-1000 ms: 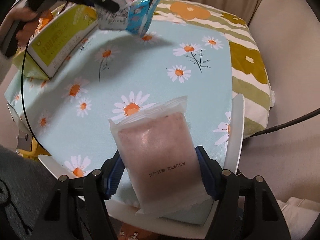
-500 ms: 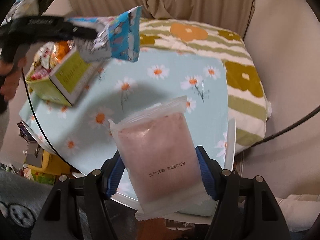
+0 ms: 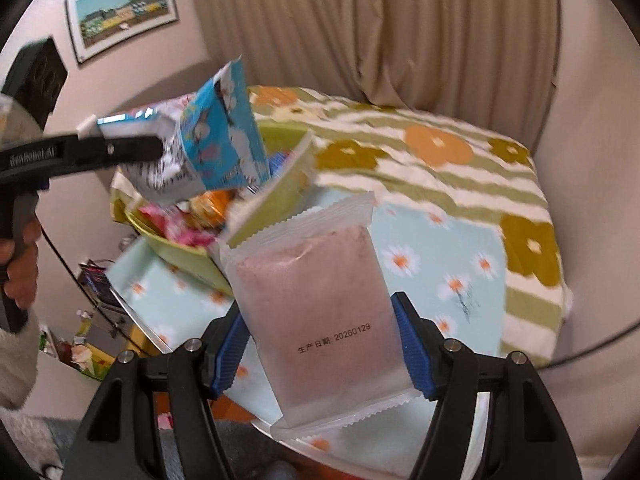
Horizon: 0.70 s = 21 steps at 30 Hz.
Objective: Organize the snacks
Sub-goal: 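Carry the FLAKES bag and pink packet over the box and release both inside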
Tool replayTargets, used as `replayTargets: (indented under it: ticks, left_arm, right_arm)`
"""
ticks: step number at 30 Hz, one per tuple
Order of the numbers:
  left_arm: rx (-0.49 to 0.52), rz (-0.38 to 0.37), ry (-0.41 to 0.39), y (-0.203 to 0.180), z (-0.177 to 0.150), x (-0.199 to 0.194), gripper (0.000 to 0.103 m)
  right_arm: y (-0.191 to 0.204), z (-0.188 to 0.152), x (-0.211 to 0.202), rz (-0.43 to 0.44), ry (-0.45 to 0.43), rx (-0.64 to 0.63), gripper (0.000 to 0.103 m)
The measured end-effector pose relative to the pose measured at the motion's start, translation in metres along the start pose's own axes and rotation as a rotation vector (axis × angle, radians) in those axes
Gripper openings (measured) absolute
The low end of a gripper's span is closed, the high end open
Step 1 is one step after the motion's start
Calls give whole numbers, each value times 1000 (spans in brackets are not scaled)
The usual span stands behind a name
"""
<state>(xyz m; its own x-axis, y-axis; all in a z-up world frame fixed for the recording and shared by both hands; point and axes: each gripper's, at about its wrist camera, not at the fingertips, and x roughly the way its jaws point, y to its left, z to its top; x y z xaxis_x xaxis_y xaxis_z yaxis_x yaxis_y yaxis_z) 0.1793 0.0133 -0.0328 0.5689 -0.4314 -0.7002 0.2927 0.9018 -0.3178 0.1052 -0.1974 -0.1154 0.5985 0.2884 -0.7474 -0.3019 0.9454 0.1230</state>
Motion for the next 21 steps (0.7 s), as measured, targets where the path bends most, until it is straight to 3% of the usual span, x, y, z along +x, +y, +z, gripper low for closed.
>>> replayTargets:
  ticks: [8,17,21]
  left_arm:
    - [-83,98,-32,77,36,-6,32]
    - [-108,116,21,154,95,54,32]
    - [-90,138,79,178,114,90,33]
  right_arm:
    - [39,64,28,73,-51,-37,64]
    - [77,130,93,126,-39,-42,64]
    - [87,150,124,126,-16,-29,64]
